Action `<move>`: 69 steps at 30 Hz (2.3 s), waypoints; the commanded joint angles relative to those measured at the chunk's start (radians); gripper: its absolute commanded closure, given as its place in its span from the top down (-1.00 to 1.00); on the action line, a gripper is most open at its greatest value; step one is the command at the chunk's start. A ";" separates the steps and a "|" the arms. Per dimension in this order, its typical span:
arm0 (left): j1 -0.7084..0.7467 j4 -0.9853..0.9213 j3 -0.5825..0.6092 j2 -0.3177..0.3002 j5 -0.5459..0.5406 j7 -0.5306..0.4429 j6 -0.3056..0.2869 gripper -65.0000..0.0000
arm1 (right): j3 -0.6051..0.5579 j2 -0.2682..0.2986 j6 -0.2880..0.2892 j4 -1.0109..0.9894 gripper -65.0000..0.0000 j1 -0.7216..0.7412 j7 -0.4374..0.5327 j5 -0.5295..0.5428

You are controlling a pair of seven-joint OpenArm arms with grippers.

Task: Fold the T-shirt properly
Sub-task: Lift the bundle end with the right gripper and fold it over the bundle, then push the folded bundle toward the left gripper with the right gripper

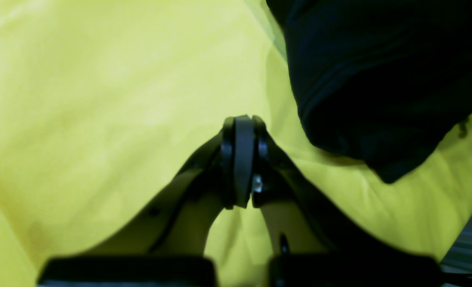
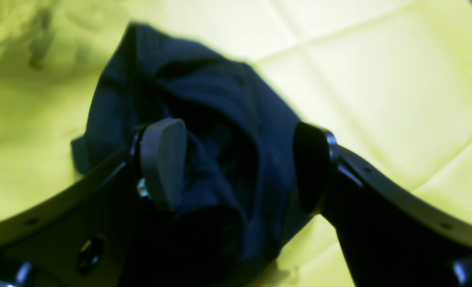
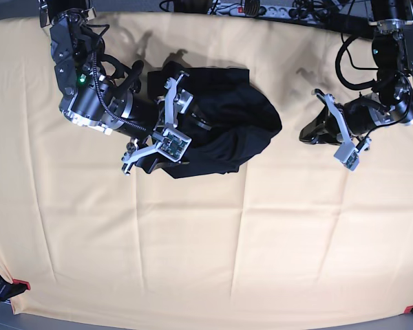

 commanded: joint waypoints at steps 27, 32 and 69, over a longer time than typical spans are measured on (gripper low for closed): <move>-0.009 0.014 -0.006 -0.014 -0.042 -0.027 -0.003 -1.00 | 0.003 -0.047 -0.019 0.064 -1.00 -0.077 0.059 0.081; -0.009 0.014 -0.006 -0.015 -0.042 -0.026 -0.003 -1.00 | -0.035 -0.139 0.076 0.043 -1.00 -0.074 0.119 0.114; -0.016 0.089 0.004 -0.075 -0.607 0.280 -0.088 -1.00 | -0.054 -0.068 0.061 -0.210 -1.00 0.248 0.204 -0.052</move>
